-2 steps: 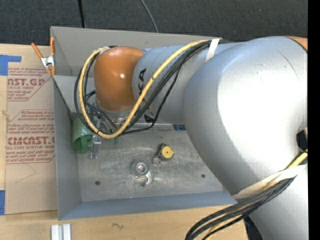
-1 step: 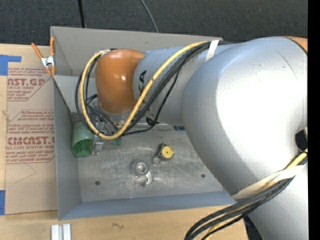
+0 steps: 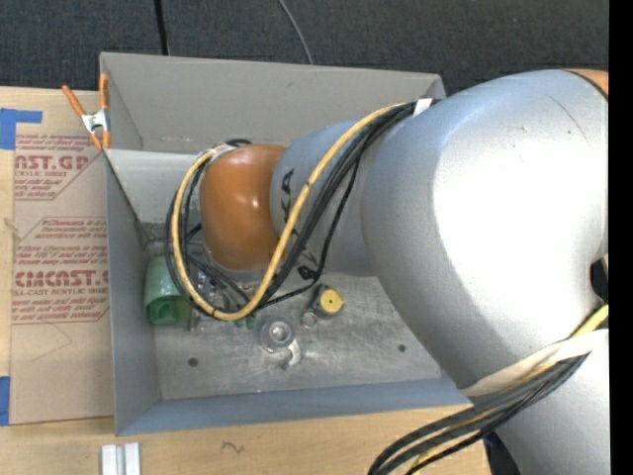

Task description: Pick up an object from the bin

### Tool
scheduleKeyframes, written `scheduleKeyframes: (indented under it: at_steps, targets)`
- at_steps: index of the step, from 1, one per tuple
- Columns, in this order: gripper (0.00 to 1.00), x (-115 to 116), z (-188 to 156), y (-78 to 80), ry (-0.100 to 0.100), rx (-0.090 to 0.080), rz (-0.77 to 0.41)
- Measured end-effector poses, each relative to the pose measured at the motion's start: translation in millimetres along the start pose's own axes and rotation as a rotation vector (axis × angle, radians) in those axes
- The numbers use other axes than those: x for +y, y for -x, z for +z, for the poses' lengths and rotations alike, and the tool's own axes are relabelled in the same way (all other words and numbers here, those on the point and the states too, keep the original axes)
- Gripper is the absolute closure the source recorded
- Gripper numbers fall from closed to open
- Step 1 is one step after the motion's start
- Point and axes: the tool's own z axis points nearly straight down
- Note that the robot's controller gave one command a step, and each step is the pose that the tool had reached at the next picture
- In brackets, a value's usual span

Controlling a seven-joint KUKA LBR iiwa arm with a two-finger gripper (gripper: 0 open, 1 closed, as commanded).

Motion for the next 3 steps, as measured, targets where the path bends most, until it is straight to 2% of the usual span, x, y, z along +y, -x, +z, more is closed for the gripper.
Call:
scheduleKeyframes:
  at_steps: [1, 2, 3]
  targets:
    - [1.00, 5.2, 0.0, -11.4, -0.006, 0.001, 0.006]
    - [1.00, -53.8, 3.4, 49.4, 0.025, 0.013, -0.100]
    - [0.00, -52.0, 4.6, 48.1, 0.023, 0.009, -0.105]
